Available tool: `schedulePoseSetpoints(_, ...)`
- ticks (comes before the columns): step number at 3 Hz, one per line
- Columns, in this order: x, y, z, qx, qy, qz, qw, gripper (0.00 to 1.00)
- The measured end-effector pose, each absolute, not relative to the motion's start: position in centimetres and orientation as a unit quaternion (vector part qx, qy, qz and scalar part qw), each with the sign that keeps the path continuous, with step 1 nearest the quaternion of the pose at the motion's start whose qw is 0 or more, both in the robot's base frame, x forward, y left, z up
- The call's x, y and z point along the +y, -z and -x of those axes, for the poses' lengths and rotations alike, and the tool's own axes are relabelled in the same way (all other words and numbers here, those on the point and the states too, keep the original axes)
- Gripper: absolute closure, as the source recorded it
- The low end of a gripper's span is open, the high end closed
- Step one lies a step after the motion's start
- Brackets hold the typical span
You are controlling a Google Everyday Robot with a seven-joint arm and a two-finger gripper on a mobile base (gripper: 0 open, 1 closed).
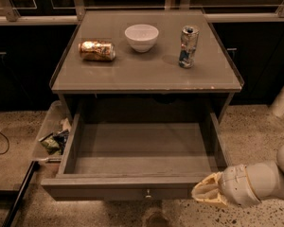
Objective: Close top drawer
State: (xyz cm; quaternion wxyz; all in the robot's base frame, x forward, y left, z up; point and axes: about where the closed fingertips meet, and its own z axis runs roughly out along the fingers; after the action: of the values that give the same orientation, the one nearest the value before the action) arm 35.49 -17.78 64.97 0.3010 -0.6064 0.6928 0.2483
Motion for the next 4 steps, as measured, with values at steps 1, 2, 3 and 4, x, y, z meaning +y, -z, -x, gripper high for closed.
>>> schedulePoseSetpoints(1, -17.8, -65.0, -35.5, 0.693, -0.248, 0.606, 0.301, 0.57)
schedulePoseSetpoints(2, -17.8, -65.0, -35.5, 0.693, -0.248, 0.606, 0.301, 0.34)
schedulePoseSetpoints(3, -17.5, -64.7, -36.0, 0.692, -0.243, 0.609, 0.301, 0.11)
schedulePoseSetpoints(4, -17.2, -65.3, -38.6, 0.686, -0.219, 0.616, 0.319, 0.15)
